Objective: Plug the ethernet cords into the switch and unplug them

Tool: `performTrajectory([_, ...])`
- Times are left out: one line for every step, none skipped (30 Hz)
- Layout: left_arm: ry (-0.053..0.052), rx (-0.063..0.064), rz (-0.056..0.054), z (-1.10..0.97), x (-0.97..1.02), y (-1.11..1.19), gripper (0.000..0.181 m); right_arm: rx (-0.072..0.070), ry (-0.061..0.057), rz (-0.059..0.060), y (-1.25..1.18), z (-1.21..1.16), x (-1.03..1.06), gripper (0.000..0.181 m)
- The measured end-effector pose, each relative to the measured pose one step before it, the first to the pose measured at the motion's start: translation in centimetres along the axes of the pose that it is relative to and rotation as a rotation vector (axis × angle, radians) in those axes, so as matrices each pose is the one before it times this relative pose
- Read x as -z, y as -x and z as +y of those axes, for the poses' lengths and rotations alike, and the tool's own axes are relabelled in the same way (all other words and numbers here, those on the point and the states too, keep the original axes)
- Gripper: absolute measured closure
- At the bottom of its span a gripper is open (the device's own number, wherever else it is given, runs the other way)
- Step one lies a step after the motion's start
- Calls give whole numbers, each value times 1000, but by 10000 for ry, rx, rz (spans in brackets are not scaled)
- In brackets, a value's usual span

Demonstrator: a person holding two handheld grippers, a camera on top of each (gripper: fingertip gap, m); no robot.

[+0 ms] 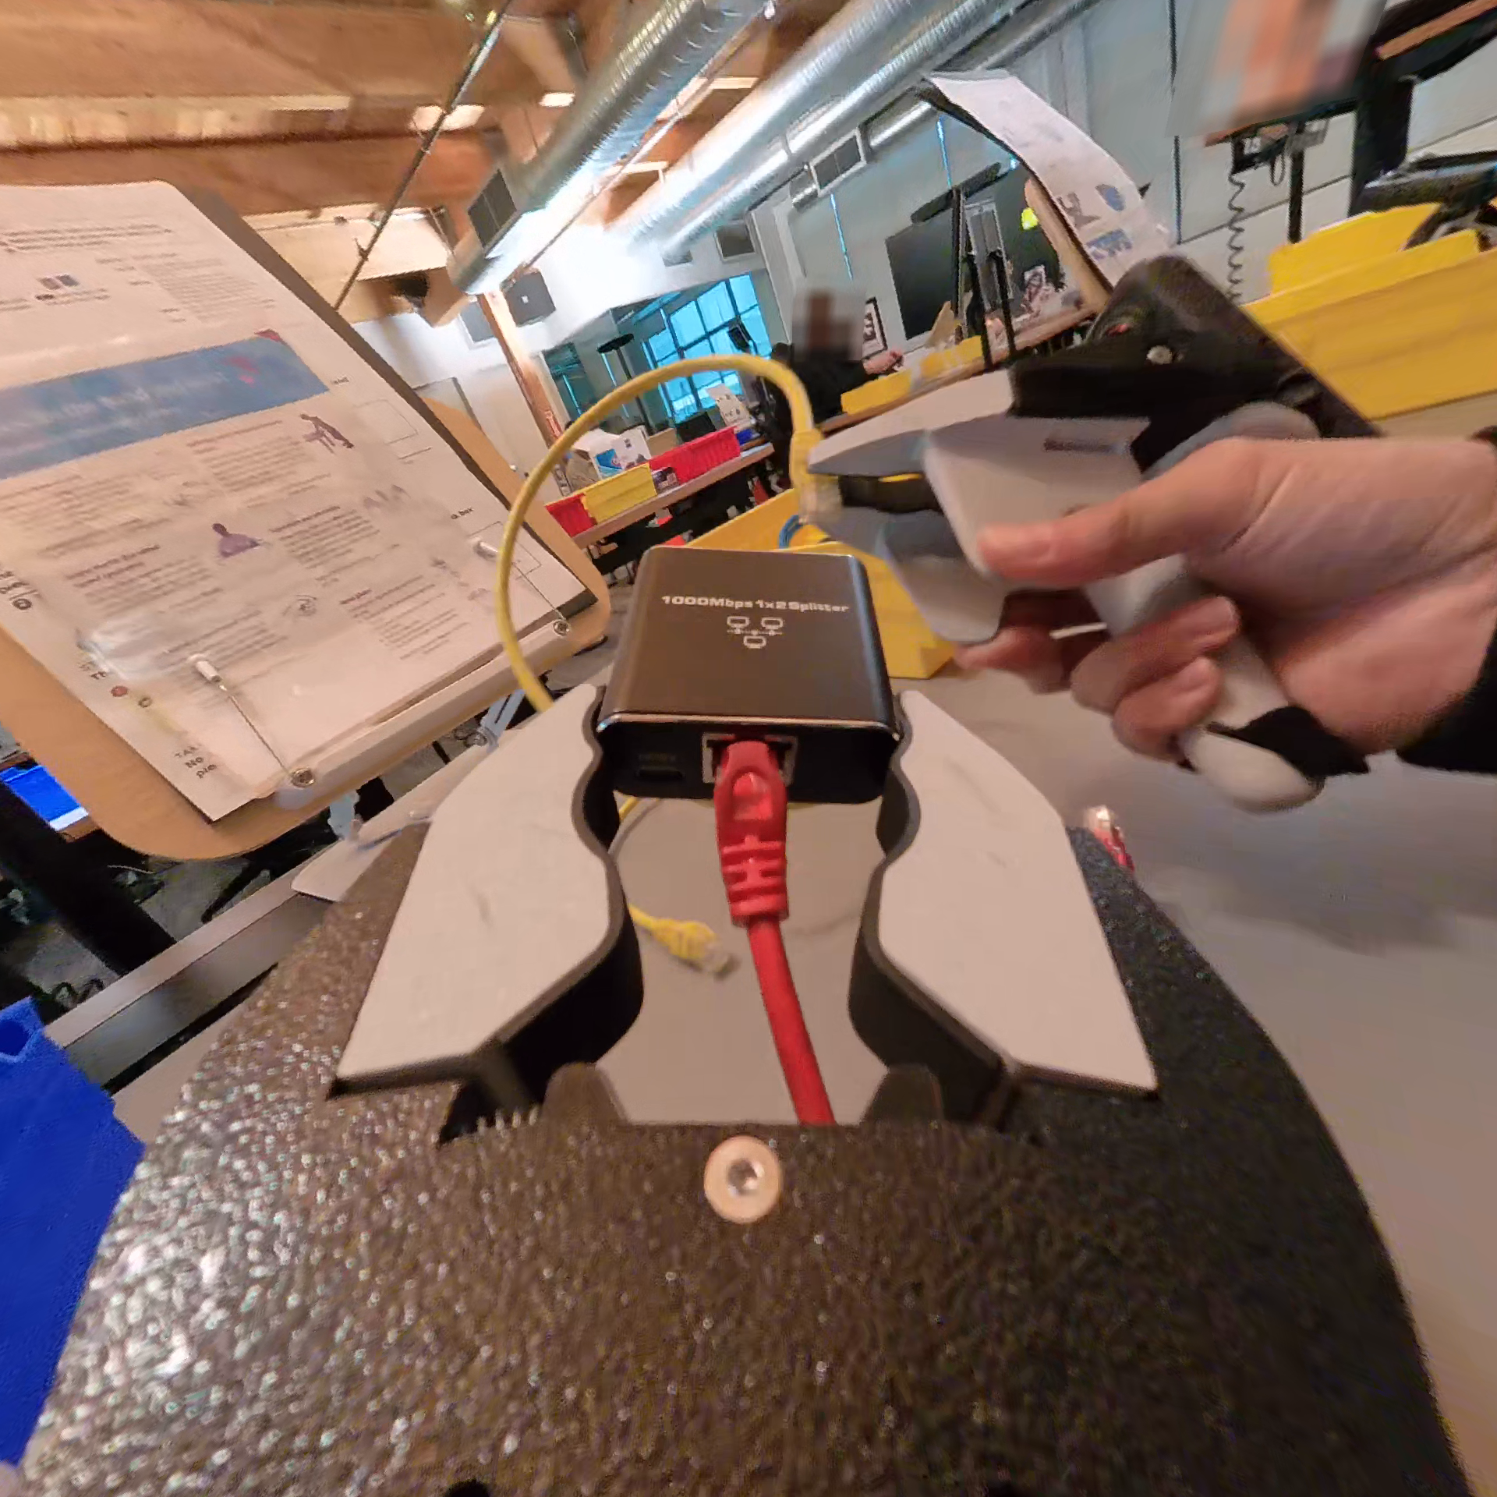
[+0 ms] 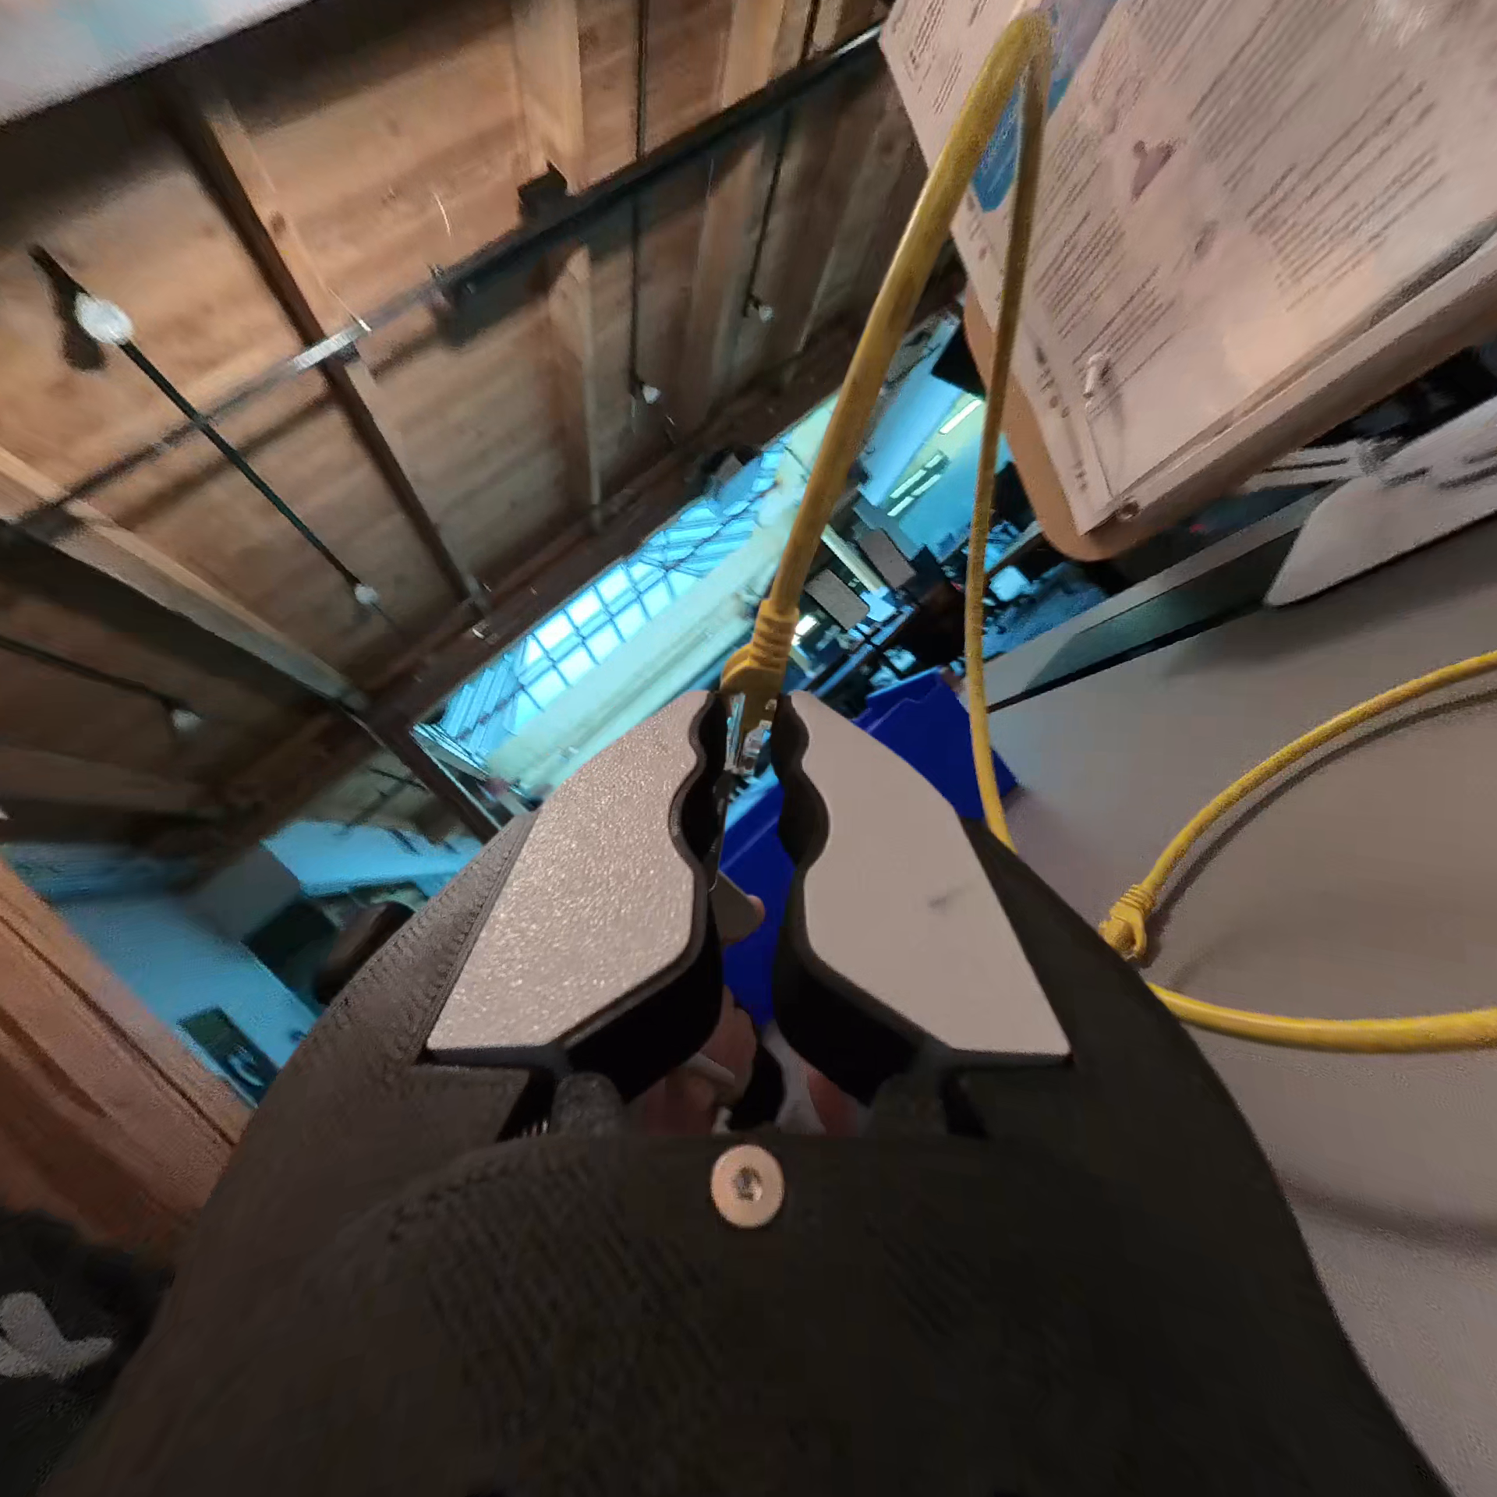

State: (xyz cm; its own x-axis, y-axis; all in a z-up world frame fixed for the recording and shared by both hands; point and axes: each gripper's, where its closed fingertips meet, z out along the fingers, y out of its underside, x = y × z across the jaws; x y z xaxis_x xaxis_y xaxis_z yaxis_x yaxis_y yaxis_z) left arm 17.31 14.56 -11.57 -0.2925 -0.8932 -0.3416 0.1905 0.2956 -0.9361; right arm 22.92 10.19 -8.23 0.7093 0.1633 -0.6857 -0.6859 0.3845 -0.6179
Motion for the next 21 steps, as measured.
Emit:
performTrajectory([-16,-40,-62,6,27,75,119,346,290,-77,463,-492,176,168])
performTrajectory([65,-91,-25,120,3,68,119,404,75,189,211,-988,257,168])
performTrajectory([92,-73,-85,182,9,174,119,556,22,289,126,-1325,346,168])
performTrajectory([55,-13,-71,134,21,176,119,500,291,-68,490,-1244,287,168])
performTrajectory([15,58,8,60,25,85,119,454,80,116,318,-1635,439,168])
performTrajectory([-34,83,-5,-15,43,93,119,496,136,93,369,-1680,508,168])
performTrajectory([-46,62,-19,-50,37,108,119,516,319,58,309,-1503,487,168])
performTrajectory([18,39,33,49,-7,27,119,487,148,118,167,-1662,580,169])
performTrajectory([58,14,-8,111,-21,55,119,396,106,59,122,-1659,602,169])
performTrajectory([16,-10,-33,24,15,59,119,300,359,-147,273,-1252,507,169])
performTrajectory([-26,-1,38,-37,1,-54,119,249,332,-23,139,-1128,491,168])
performTrajectory([15,15,48,34,-17,-69,119,375,40,145,77,-1323,574,169])
performTrajectory([50,-8,-6,75,-30,0,119,317,195,-104,410,-1042,481,169])
performTrajectory([16,-13,1,28,-1,-2,119,237,189,12,262,-973,451,168])
performTrajectory([-19,22,8,-26,5,2,119,333,-34,202,50,-1214,528,169])
performTrajectory([-21,27,5,-17,7,8,119,319,4,-70,304,-1151,494,168])
performTrajectory([6,27,29,21,-15,-22,119,186,-34,113,-87,-1167,485,169])
performTrajectory([8,30,29,18,-19,-41,119,225,-10,329,-555,-1062,487,169])
performTrajectory([-10,3,14,-17,-1,-33,119,300,264,277,-756,-601,400,168])
performTrajectory([1,-3,26,4,-5,-53,119,225,307,322,-1075,-337,367,169])
performTrajectory([14,12,31,32,-18,-44,119,8,313,165,-1086,-98,283,169])
